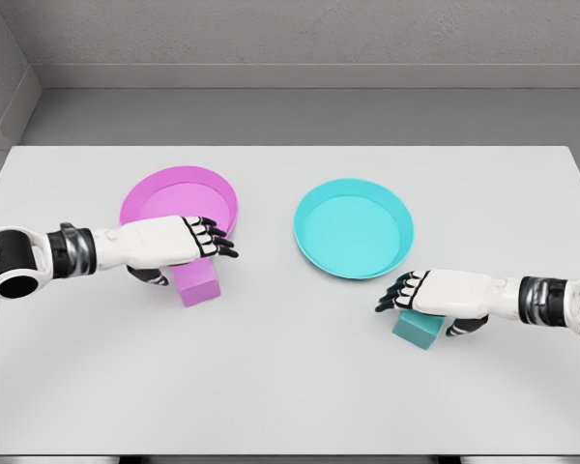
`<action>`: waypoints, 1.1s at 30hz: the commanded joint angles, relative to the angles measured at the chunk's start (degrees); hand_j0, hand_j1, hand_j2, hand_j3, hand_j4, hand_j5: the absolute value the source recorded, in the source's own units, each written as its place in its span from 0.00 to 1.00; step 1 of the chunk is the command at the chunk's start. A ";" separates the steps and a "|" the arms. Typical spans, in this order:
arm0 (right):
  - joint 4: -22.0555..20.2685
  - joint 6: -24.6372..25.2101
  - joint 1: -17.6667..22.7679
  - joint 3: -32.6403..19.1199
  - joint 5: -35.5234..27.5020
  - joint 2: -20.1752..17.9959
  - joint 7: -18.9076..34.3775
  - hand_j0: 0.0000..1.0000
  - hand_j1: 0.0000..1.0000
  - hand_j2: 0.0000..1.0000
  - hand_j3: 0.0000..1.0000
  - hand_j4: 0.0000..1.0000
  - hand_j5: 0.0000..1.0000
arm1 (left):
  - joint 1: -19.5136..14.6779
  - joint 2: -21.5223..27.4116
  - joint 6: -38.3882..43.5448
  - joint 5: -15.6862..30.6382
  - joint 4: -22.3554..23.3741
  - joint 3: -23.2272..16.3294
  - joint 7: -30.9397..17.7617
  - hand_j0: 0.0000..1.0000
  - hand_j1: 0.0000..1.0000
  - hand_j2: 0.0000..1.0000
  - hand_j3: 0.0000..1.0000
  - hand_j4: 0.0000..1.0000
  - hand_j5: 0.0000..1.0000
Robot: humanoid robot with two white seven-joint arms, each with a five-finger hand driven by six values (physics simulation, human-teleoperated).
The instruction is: Place the blocks in the corresponding plates according to their colors
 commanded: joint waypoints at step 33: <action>1.30 0.08 -0.09 -1.42 0.74 1.50 1.58 0.53 0.53 0.53 0.53 0.53 0.53 | 0.09 -3.03 0.07 -0.66 4.85 -2.02 0.03 1.00 1.00 1.00 1.00 1.00 1.00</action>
